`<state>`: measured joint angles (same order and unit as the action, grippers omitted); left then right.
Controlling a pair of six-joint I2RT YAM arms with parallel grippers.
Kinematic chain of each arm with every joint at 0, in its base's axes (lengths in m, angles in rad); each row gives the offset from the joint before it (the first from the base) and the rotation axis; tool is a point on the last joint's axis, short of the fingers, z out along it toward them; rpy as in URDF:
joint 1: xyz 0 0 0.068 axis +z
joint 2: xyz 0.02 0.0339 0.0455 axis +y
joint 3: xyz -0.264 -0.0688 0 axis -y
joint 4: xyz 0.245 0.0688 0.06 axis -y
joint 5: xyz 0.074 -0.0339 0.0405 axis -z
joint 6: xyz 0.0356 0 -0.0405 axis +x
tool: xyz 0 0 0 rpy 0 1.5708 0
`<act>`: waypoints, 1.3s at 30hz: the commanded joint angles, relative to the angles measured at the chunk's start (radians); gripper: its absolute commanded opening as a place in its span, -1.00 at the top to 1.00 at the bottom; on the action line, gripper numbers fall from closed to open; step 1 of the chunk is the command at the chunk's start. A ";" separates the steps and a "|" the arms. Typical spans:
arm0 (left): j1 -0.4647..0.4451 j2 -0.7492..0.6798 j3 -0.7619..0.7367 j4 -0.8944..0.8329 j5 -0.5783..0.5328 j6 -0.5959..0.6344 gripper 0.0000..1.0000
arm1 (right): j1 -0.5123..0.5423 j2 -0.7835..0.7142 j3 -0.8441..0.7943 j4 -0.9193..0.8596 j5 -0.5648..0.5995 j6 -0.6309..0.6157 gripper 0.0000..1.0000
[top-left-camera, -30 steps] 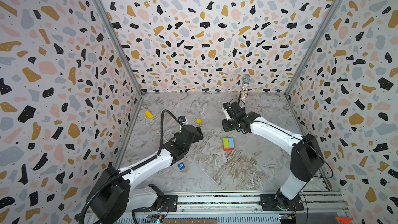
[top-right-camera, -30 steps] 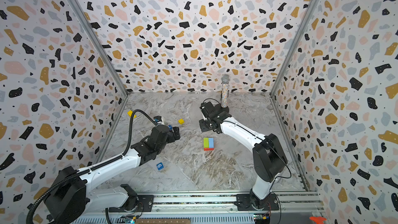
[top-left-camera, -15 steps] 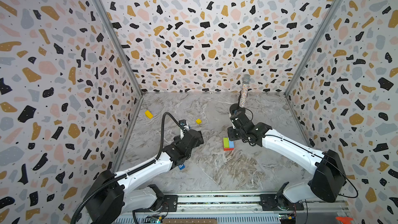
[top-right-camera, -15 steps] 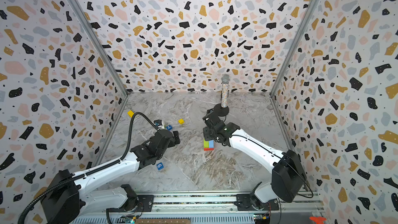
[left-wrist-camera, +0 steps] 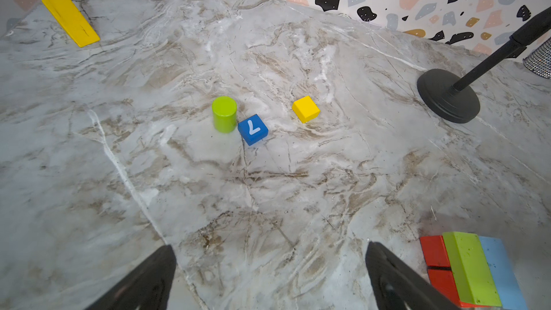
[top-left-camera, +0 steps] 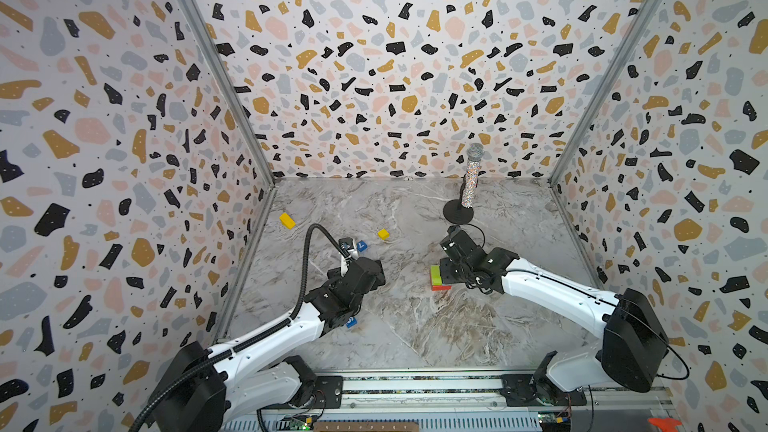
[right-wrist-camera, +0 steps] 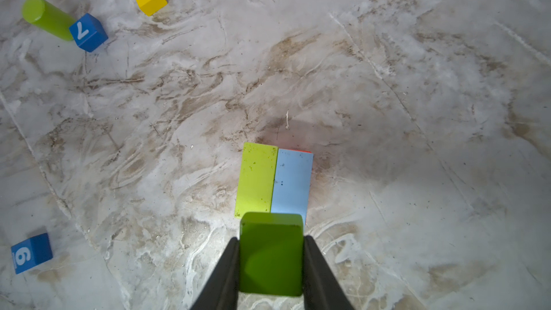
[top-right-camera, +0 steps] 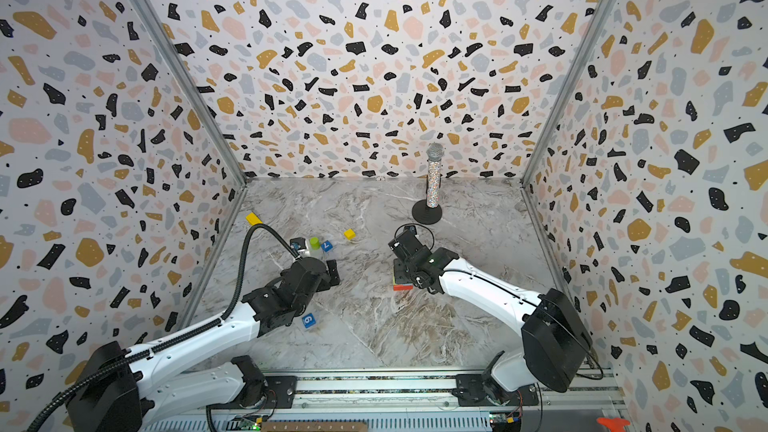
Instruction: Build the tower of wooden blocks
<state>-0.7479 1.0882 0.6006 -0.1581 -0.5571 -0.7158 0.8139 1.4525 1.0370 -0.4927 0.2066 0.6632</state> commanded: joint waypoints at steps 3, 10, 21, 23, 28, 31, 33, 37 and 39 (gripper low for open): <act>-0.004 -0.011 -0.014 0.023 0.005 0.028 -1.00 | 0.018 0.035 0.005 -0.005 0.045 0.075 0.50; -0.004 -0.019 -0.025 0.030 0.016 0.023 -1.00 | 0.021 0.057 0.008 0.016 0.040 0.093 0.50; -0.003 -0.012 -0.028 0.043 0.015 0.033 -1.00 | 0.020 0.112 0.036 0.021 0.040 0.091 0.51; -0.003 -0.009 -0.031 0.047 0.016 0.037 -1.00 | 0.021 0.122 0.043 0.022 0.040 0.090 0.52; -0.004 0.004 -0.035 0.056 0.022 0.036 -1.00 | 0.019 0.143 0.062 0.024 0.040 0.083 0.53; -0.003 0.008 -0.038 0.064 0.022 0.040 -1.00 | 0.019 0.156 0.073 0.024 0.040 0.078 0.53; -0.004 0.012 -0.037 0.068 0.022 0.042 -1.00 | 0.018 0.165 0.082 0.022 0.043 0.074 0.54; -0.004 0.026 -0.029 0.070 0.020 0.047 -1.00 | 0.010 0.176 0.083 0.022 0.045 0.070 0.54; -0.004 0.032 -0.025 0.069 0.020 0.050 -1.00 | 0.005 0.178 0.086 0.023 0.044 0.067 0.54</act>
<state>-0.7479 1.1107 0.5800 -0.1268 -0.5323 -0.6891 0.8253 1.6356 1.0897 -0.4591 0.2329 0.7391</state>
